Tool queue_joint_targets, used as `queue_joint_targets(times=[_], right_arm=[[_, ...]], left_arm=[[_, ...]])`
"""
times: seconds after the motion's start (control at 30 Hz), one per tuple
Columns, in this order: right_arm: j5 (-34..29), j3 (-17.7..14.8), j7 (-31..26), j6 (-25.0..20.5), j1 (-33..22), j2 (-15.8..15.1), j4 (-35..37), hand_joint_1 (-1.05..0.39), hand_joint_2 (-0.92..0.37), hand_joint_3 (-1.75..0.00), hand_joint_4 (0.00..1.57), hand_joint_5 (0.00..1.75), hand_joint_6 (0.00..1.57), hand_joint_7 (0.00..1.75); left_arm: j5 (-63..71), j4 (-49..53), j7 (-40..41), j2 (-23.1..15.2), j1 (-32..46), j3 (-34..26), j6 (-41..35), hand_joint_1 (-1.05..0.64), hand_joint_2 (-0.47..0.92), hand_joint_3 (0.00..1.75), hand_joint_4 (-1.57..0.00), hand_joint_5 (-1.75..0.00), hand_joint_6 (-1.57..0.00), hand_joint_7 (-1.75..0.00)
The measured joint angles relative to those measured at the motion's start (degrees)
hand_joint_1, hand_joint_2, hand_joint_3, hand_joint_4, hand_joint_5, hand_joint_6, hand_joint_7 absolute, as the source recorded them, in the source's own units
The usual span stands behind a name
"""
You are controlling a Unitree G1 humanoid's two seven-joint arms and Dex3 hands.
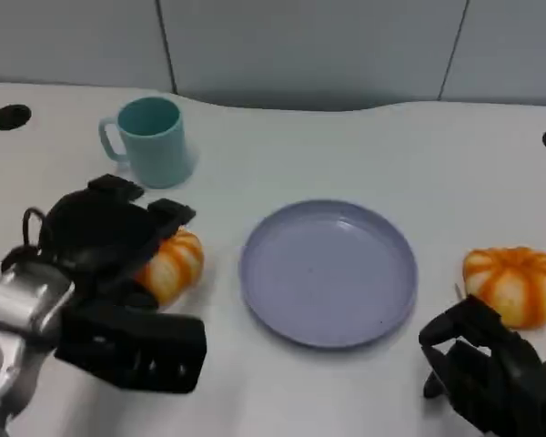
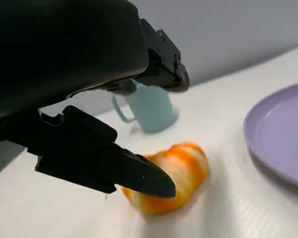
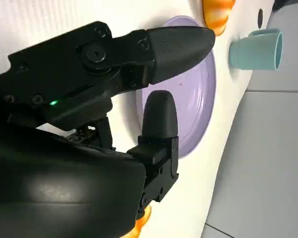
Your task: Grasp the bread from the table and place it into the plate.
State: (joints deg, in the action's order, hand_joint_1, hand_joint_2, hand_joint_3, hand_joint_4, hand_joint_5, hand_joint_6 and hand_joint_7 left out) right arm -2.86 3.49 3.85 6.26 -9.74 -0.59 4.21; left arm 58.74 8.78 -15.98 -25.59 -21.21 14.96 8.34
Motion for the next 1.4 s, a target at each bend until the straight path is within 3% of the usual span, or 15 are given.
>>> queue_joint_targets(times=[0.17,0.43,0.6,0.73,0.77,0.83,1.03,1.07,1.1,1.13,1.2,1.4], right_arm=[[-0.1,0.0,0.2,0.1,-0.3,-0.2,-0.2,-0.27,-0.92,-0.33,0.57,1.75,0.34,1.75],[-0.1,0.0,0.3,0.2,-0.7,-0.3,-0.7,-0.27,-0.92,-0.33,0.56,1.75,0.34,1.75],[-0.1,0.1,0.4,0.2,-1.2,-0.3,-1.1,-0.26,-0.92,-0.33,0.56,1.75,0.34,1.75],[-0.1,0.1,0.4,1.1,-1.5,-0.3,-1.1,-0.26,-0.92,-0.33,0.57,1.75,0.35,1.75],[-0.1,0.1,0.4,1.3,-1.5,-0.3,-1.1,-0.27,-0.92,-0.33,0.56,1.75,0.35,1.75],[-0.1,0.1,0.3,1.2,-1.5,-0.3,-1.1,-0.27,-0.92,-0.33,0.56,1.75,0.35,1.75],[-0.1,0.2,0.3,0.9,-1.9,-0.2,-1.4,-0.27,-0.92,-0.33,0.56,1.75,0.35,1.75],[-0.1,0.2,0.3,0.9,-1.9,-0.2,-1.4,-0.27,-0.92,-0.33,0.56,1.75,0.35,1.75],[-0.1,0.2,0.3,0.9,-1.9,-0.1,-1.4,-0.26,-0.92,-0.33,0.56,1.75,0.35,1.75],[-0.1,0.2,0.3,0.9,-1.9,-0.1,-1.5,-0.26,-0.92,-0.33,0.56,1.75,0.35,1.75],[-0.1,0.2,0.3,0.9,-1.9,0.0,-1.5,-0.26,-0.92,-0.33,0.56,1.75,0.34,1.75],[-0.1,0.1,0.2,1.0,-1.9,0.0,-1.5,-0.25,-0.92,-0.33,0.55,1.75,0.34,1.75]], left_arm=[[-2.2,12.5,-2.8,0.9,-6.6,4.4,-1.7,-0.79,0.80,0.00,0.00,0.00,-0.04,0.00],[-3.9,34.2,-0.3,5.6,-15.7,10.8,-4.4,-0.71,0.78,0.00,-0.01,0.00,-0.07,-0.01],[-4.8,47.2,6.9,8.8,-21.1,14.0,-3.4,-0.64,0.74,0.00,-0.06,-0.03,-0.15,-0.03],[-5.9,55.4,13.9,10.9,-23.9,15.7,-1.8,-0.55,0.69,0.00,-0.22,-0.09,-0.29,-0.05],[-6.4,56.8,15.7,11.3,-24.3,16.0,-1.5,-0.45,0.72,0.01,-0.34,-0.15,-0.44,-0.11],[-7.2,59.1,19.0,12.0,-24.8,16.5,-0.7,-0.40,0.74,0.02,-0.40,-0.19,-0.53,-0.13],[-9.4,61.9,22.7,12.7,-25.6,17.8,0.1,-0.39,0.75,0.01,-0.41,-0.21,-0.56,-0.11],[-9.6,62.1,22.8,12.7,-25.7,18.0,0.2,-0.27,0.85,0.04,-0.61,-1.12,-0.56,-1.04],[-10.3,62.3,24.6,12.6,-25.6,17.9,0.9,-0.24,0.88,0.06,-0.69,-1.42,-0.55,-1.38],[-11.1,62.5,27.4,12.4,-25.0,17.5,2.3,-0.22,0.90,0.06,-0.72,-1.58,-0.54,-1.56],[-12.8,62.8,33.0,12.3,-23.4,16.5,5.8,-0.20,0.92,0.07,-0.73,-1.71,-0.52,-1.71],[-20.4,63.4,34.9,12.0,-21.1,11.5,11.2,-0.15,0.92,0.13,-0.70,-1.75,-0.47,-1.75]])
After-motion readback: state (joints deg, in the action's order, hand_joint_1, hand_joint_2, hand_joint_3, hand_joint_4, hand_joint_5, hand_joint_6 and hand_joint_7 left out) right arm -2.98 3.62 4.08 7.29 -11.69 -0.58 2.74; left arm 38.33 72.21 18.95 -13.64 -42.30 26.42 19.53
